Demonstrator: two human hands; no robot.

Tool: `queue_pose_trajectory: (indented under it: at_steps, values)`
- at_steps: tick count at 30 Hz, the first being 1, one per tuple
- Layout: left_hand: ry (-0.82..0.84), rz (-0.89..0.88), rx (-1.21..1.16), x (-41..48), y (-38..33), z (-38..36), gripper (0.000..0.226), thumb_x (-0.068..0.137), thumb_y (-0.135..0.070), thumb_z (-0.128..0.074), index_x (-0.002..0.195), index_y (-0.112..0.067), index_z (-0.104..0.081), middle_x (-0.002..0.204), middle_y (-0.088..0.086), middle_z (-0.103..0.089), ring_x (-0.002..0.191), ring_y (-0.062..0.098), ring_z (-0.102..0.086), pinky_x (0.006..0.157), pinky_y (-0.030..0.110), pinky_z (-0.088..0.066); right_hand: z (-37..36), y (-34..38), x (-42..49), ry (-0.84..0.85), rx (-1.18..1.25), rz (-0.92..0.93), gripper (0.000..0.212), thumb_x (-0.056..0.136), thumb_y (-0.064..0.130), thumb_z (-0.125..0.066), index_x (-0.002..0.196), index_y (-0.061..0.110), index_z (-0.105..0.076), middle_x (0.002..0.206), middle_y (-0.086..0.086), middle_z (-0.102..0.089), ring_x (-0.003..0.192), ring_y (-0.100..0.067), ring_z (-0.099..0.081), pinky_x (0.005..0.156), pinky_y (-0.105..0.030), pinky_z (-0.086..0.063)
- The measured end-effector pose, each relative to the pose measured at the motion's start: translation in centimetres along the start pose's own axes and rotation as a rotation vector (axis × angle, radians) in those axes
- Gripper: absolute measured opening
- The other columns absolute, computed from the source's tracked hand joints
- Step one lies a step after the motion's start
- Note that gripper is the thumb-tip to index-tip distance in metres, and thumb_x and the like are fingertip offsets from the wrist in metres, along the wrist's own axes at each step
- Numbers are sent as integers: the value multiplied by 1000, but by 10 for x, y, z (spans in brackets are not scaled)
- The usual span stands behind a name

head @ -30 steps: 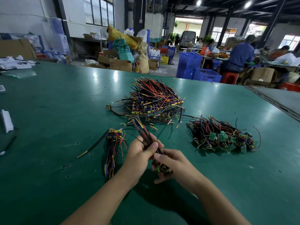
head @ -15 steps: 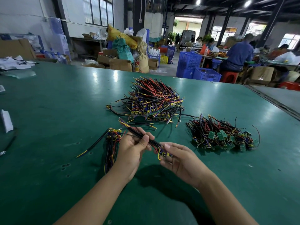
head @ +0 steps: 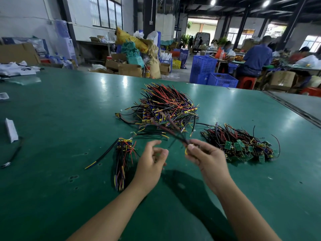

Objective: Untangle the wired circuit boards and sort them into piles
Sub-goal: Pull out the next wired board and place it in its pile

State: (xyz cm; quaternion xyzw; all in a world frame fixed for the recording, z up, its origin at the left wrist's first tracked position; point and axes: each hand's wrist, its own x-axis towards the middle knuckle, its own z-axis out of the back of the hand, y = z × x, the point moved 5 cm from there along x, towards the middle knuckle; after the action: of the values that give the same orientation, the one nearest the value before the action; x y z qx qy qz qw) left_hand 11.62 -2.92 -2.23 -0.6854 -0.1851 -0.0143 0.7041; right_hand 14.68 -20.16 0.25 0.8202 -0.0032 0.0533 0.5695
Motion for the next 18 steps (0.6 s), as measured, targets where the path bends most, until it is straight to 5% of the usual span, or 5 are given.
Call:
queue_pose_trajectory:
  at_steps: [5, 8, 13, 15, 18]
  values:
    - [64, 19, 144, -1, 5, -1, 22, 93, -14, -60, 104, -31, -51, 87, 7, -67, 61, 6, -56, 63, 20, -46, 56, 48, 29, -403, -583, 351, 13, 85, 15, -72, 96, 23, -75, 84, -9, -74, 82, -25, -69, 90, -38, -54]
    - [70, 45, 169, 0, 7, -2, 18, 93, -16, -60, 101, -31, -53, 83, 4, -67, 60, 6, -54, 61, 18, -45, 76, 65, 38, -577, -1018, 517, 26, 88, 19, -70, 113, 13, -72, 94, -11, -72, 80, -18, -58, 87, -8, -33]
    - [99, 58, 206, -1, 9, -3, 19, 92, -16, -60, 98, -32, -54, 76, -1, -67, 61, 8, -54, 62, 22, -47, 84, 52, 51, -424, -1376, 527, 26, 93, 7, -61, 117, 3, -69, 109, -22, -66, 94, -39, -62, 81, -44, -53]
    - [98, 58, 207, -1, 9, -3, 19, 92, -15, -60, 97, -32, -54, 74, -3, -66, 61, 8, -54, 62, 22, -47, 80, 46, 53, -418, -1561, 490, 22, 94, 20, -62, 109, 7, -72, 110, -17, -67, 101, -38, -60, 73, -43, -52]
    - [100, 63, 210, 0, 9, -3, 19, 92, -14, -60, 97, -31, -54, 72, -5, -65, 61, 8, -54, 63, 23, -47, 76, 33, 57, -423, -1768, 344, 36, 96, 40, -54, 99, 9, -74, 115, -13, -65, 118, -35, -49, 89, -43, -45]
